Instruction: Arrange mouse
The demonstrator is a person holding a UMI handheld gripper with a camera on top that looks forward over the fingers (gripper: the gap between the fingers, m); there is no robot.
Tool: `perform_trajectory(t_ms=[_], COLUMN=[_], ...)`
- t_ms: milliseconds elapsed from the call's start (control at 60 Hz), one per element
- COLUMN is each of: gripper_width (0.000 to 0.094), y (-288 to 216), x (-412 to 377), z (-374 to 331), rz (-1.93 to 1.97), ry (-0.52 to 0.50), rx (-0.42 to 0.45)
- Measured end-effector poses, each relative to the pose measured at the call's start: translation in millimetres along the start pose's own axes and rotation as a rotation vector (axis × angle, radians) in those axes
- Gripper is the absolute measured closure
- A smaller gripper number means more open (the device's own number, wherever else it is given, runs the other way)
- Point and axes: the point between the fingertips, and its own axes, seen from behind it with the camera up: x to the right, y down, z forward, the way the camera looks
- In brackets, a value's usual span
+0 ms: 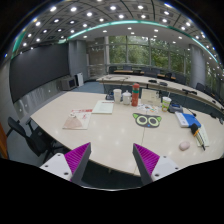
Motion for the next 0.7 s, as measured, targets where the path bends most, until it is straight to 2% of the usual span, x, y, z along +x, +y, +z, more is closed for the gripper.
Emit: perform_trajectory(t_ms=[167,250,450,550,700], gripper_width=[0.0084,0.0085,0.0084,0.0084,0.0083], y=[38.7,73.4,153.2,164.4,168.4], x=[68.7,115.9,267.5,329.3,398.0], z=[2.2,7.9,35.4,65.5,116.5], rz=[0.039,0.067,0.086,0.105,0.192], ry=[0.094,0.151,0.322,0.39,0.412], rx=[-0.044,-0.08,-0.161,-0.169,-0.148])
